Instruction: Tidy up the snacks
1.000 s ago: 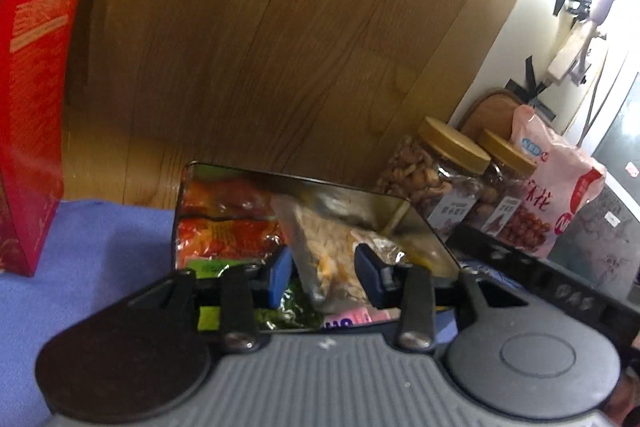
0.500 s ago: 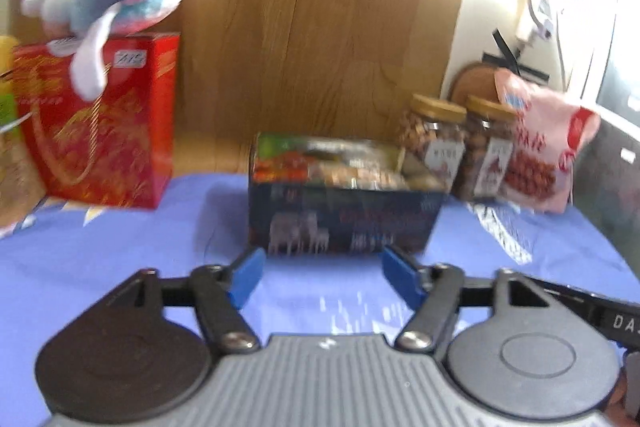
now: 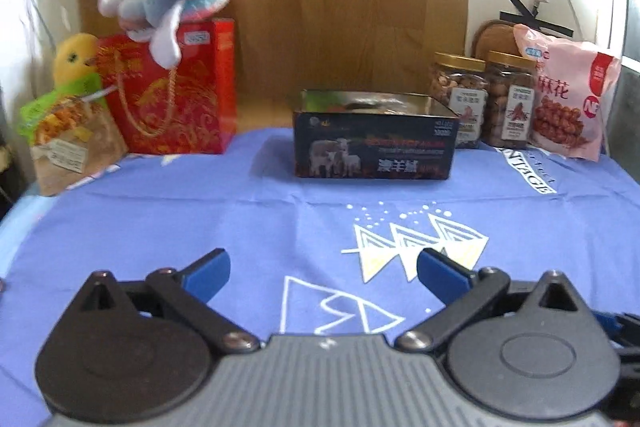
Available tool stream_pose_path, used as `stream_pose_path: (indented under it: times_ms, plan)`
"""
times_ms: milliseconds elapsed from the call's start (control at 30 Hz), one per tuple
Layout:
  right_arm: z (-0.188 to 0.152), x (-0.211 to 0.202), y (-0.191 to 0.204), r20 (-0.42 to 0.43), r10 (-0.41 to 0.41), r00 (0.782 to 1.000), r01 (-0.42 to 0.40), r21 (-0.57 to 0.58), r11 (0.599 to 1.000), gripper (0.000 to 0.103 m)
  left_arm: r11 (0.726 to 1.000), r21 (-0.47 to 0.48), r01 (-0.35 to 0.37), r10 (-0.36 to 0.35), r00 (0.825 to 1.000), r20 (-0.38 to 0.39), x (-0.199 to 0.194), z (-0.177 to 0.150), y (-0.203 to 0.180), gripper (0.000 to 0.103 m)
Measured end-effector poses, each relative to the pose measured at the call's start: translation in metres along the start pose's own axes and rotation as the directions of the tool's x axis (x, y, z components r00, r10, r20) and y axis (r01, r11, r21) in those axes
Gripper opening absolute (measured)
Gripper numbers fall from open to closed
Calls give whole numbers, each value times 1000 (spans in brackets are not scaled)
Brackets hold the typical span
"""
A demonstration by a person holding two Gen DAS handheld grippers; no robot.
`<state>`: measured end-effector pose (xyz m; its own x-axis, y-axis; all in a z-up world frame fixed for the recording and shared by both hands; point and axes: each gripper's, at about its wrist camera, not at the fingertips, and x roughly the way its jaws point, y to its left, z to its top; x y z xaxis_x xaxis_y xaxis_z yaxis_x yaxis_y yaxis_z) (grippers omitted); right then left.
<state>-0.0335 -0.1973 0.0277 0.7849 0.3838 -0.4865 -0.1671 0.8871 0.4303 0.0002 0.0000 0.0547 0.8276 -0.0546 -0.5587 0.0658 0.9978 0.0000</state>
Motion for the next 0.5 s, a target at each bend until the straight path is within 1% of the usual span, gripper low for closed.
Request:
stream_pose_path:
  times_ms: [67,133,200,300,500]
  plan:
    - [-2,-4,1,13,-9,1000,9,-3,1000,96,1000,-9,-11,12,1000,17,-6,-3,0,103]
    - [-3,-6,2,21,-20,1000,21,-10,1000,97,1000,-16,-26,27,999,26,-9,-6,0,103]
    - [-4,-6,4,22,-29,999,29,-20,999,97,999,-7,-40,40,999,23,-9,-8,-1,103]
    - [-4,-7,7,26,-36,999,37,-34,999,99,999,10,-42,42,999,8,-8,-12,-3,103]
    - [-7,-6,13,26,-38,999,39,-52,998,100,998,29,-55,54,998,22,-11,-17,-7,103]
